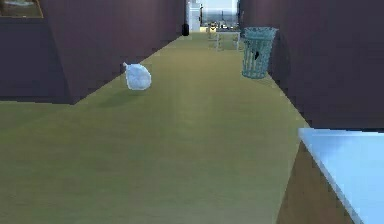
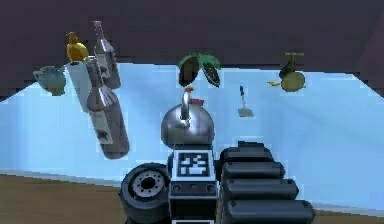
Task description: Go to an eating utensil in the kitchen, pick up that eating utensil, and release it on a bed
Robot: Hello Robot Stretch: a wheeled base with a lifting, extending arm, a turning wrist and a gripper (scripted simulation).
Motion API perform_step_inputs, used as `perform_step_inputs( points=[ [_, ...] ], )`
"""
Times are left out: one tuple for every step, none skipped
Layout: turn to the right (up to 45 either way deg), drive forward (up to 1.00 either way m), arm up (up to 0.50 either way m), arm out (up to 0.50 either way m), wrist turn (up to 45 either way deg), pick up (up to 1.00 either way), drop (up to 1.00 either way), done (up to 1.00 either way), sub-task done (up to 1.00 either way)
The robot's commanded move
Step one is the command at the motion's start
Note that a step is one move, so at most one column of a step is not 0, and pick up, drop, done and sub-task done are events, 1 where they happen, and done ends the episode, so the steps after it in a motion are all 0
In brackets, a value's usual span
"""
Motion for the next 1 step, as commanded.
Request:
perform_step_inputs(
  points=[
    [0.0, 1.00, 0.00, 0.00, 0.0, 0.00, 0.00, 0.00, 0.00]
  ],
)
